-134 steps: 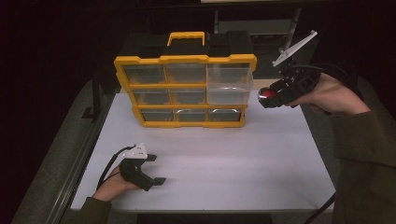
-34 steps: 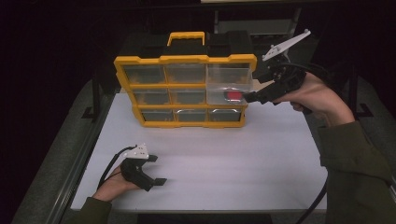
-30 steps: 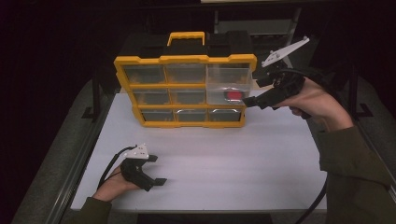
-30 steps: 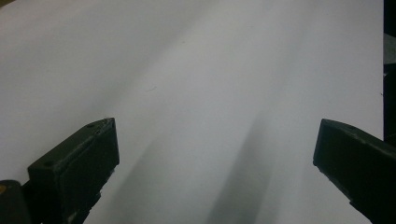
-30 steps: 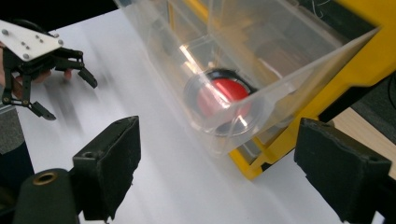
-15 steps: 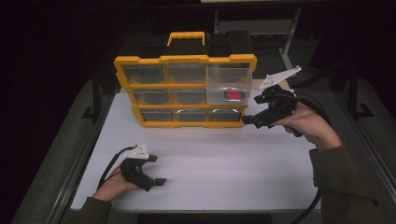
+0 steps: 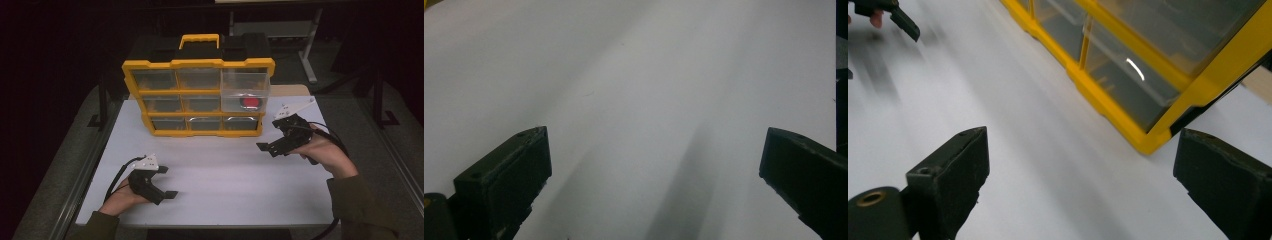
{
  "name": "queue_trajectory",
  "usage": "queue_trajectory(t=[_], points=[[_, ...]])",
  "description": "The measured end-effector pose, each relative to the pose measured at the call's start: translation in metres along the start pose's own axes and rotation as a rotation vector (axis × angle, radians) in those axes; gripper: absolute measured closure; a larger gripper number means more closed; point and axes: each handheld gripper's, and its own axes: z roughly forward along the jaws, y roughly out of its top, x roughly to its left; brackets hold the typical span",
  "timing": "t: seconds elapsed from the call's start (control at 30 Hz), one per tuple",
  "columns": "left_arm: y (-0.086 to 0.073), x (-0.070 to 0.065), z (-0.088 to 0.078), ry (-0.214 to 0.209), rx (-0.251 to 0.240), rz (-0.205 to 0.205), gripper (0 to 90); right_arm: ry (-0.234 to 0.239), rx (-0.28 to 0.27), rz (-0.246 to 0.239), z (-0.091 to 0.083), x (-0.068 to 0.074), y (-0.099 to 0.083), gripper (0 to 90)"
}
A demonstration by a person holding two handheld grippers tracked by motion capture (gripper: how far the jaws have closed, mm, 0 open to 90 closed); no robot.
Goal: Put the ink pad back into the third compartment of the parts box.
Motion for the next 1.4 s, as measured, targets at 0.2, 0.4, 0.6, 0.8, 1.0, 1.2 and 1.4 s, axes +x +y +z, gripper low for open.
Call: queue_trajectory(t=[0.2, 0.4, 0.6, 0.8, 1.0, 1.2, 1.4], points=[[0.0, 0.0, 0.0, 0.001, -0.002, 0.0, 0.0, 0.001, -0.007, 0.011, 0.011, 0.005, -0.019, 4.5], [0.0, 0.0, 0.001, -0.001, 0.0, 0.002, 0.0, -0.003, -0.014, 0.015, 0.021, 0.011, -0.036, 4.2], [0.0, -0.001, 0.001, -0.002, 0.001, 0.0, 0.0, -0.004, -0.019, 0.016, 0.029, 0.018, -0.05, 3.6], [0.0, 0.0, 0.001, -0.001, 0.0, 0.001, 0.0, 0.004, -0.029, 0.03, 0.037, 0.024, -0.064, 2.3], [0.0, -0.001, 0.001, 0.0, 0.003, 0.002, 0.0, 0.003, -0.032, 0.047, 0.044, 0.029, -0.076, 0.9], [-0.001, -0.001, 0.001, -0.001, 0.002, 0.002, 0.0, -0.007, -0.029, 0.052, 0.049, 0.035, -0.087, 0.0], [-0.001, -0.001, 0.001, -0.001, 0.007, 0.004, 0.0, -0.02, -0.047, 0.067, 0.049, 0.037, -0.098, 0.0]])
